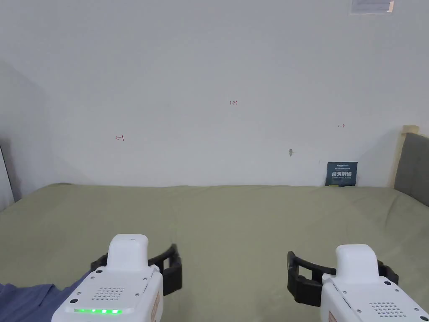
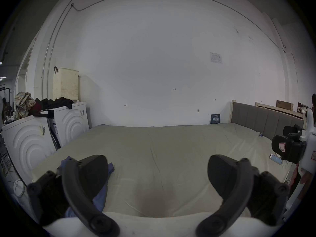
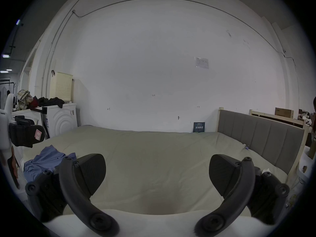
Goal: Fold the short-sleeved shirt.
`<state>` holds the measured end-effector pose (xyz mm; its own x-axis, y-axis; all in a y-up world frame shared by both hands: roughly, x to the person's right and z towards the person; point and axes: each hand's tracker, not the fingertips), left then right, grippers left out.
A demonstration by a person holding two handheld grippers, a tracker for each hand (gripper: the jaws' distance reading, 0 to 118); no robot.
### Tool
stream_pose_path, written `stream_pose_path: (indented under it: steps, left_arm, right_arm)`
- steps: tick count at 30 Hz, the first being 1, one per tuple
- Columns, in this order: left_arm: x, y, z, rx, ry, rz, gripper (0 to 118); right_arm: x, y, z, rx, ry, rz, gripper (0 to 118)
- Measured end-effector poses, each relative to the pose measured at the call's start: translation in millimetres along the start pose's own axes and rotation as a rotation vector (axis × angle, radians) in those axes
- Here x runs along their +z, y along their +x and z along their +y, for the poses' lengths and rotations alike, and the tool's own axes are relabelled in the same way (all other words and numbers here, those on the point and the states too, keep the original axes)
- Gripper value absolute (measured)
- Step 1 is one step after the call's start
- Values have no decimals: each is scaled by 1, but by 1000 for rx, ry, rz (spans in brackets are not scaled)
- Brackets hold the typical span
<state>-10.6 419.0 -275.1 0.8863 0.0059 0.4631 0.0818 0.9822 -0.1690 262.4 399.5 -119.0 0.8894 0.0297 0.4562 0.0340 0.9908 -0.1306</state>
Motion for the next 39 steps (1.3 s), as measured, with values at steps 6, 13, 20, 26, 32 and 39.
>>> stream_pose_path:
  steps: [6,13,20,26,32,39]
  left_arm:
    - [-8,-1,-1,15,-7,3,3]
    - [-6,1,-3,8,-5,4,3]
    - [0,-16,0,8,2,46,3]
    - [28,-76,1,-10,-2,203,3]
    - [72,-150,-6,-2,-40,406,3]
    - [108,-198,-20,35,-62,526,3]
  right_arm:
    - [-5,2,1,-5,0,-56,1]
    - [-4,-1,-3,-3,-1,-85,1]
    - [-9,-24,4,44,5,-32,0]
    - [-26,-78,5,31,3,115,1]
    - [-36,-160,0,27,-4,315,1]
    - [-35,-210,-7,25,-24,431,0]
